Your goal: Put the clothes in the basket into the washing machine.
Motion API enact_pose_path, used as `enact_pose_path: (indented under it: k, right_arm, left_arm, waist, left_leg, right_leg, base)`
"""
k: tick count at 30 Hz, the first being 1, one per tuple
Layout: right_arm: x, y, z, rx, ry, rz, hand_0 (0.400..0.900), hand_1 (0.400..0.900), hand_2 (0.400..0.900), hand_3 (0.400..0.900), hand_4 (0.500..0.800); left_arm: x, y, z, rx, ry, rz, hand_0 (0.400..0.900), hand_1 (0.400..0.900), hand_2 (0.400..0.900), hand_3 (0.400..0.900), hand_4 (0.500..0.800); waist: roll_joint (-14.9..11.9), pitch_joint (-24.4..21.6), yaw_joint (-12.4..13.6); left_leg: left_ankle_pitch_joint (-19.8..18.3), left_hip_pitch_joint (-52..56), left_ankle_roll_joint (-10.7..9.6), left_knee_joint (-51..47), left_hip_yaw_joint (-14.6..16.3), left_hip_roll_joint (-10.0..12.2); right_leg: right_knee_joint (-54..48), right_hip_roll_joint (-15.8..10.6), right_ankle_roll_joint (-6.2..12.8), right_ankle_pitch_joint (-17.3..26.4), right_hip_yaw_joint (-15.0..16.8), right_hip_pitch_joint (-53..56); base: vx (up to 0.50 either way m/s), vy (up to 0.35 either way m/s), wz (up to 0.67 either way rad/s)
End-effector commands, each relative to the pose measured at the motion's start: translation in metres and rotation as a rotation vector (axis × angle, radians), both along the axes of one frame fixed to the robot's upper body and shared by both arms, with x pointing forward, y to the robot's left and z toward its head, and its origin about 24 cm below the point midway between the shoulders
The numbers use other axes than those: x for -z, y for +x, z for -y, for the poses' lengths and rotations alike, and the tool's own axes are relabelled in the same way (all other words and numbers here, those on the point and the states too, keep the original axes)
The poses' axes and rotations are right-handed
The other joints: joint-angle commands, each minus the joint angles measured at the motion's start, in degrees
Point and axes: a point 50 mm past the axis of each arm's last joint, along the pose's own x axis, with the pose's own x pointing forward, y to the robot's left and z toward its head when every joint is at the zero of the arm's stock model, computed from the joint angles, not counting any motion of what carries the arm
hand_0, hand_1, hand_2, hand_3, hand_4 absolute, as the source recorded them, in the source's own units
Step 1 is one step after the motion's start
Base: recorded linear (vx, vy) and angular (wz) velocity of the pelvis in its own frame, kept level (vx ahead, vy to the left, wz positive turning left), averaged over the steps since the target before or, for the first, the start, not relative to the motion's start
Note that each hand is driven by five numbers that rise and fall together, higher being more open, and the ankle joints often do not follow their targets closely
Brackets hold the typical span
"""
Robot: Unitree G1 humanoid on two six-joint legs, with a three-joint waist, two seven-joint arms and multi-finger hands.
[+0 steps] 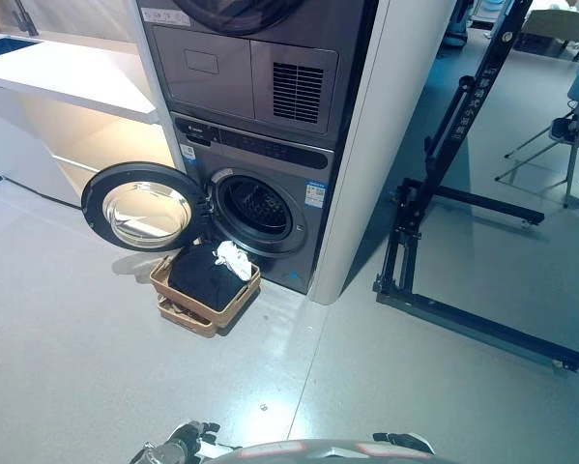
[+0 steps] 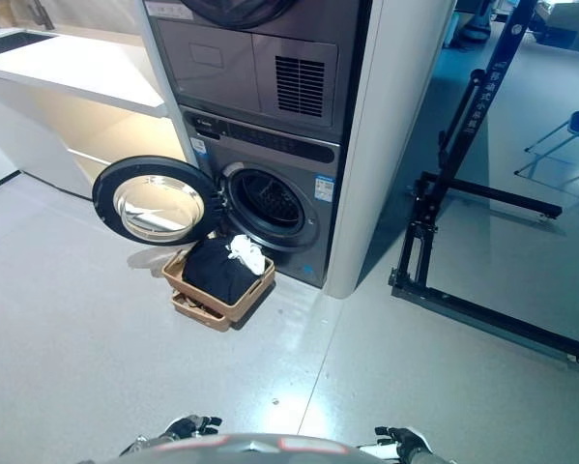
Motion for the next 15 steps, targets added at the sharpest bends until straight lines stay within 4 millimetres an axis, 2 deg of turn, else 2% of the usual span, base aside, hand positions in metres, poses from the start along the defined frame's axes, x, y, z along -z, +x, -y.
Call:
enact_pose_path:
  k: [1,9,15]
  right_arm:
    - [0.000,0.004,-0.001,-0.031,-0.011,0.010,0.900,0.900,0.900,0.900,0.800]
    - [0.000,0.002,-0.002,-0.029,0.001,0.007,0.900,0.900,0.900,0.900,0.800]
    - [0.000,0.010,-0.009,-0.027,0.028,0.048,0.900,0.900,0.900,0.900,0.800]
  left_arm:
    - [-0.003,0.010,-0.007,-0.025,0.019,0.028,0.900,0.900,0.900,0.900,0.800]
    - [-0.001,-0.001,-0.010,-0.057,0.025,-0.018,0.900,0.900,0.900,0.900,0.800]
    - [-0.001,-0.007,-0.013,-0.090,0.031,-0.029,0.900,0.900,0.900,0.900,0.800]
  waist:
    - [0.7,-1.4,0.5]
    - [0.5,-1.7,0.2]
    - [0.3,-2.0,-0.1]
  left_leg:
    - [-1.6,-1.8,-1.1,0.3,-1.1,1.7]
    - [-1.6,-1.4,-1.2,0.0,-0.5,1.7]
    - [-1.8,-1.2,-1.1,-0.2,0.0,1.7]
  right_leg:
    - [2.2,-2.9,2.63,6.6,-0.6,-5.5]
    - [1.6,-2.7,2.71,6.8,-0.1,-5.1]
    - [1.2,-2.8,2.83,7.0,0.6,-5.1]
  base:
    - [0.00,0.000,0.00]
    - [-0.01,0.001,-0.03]
    - [-0.01,0.000,-0.08]
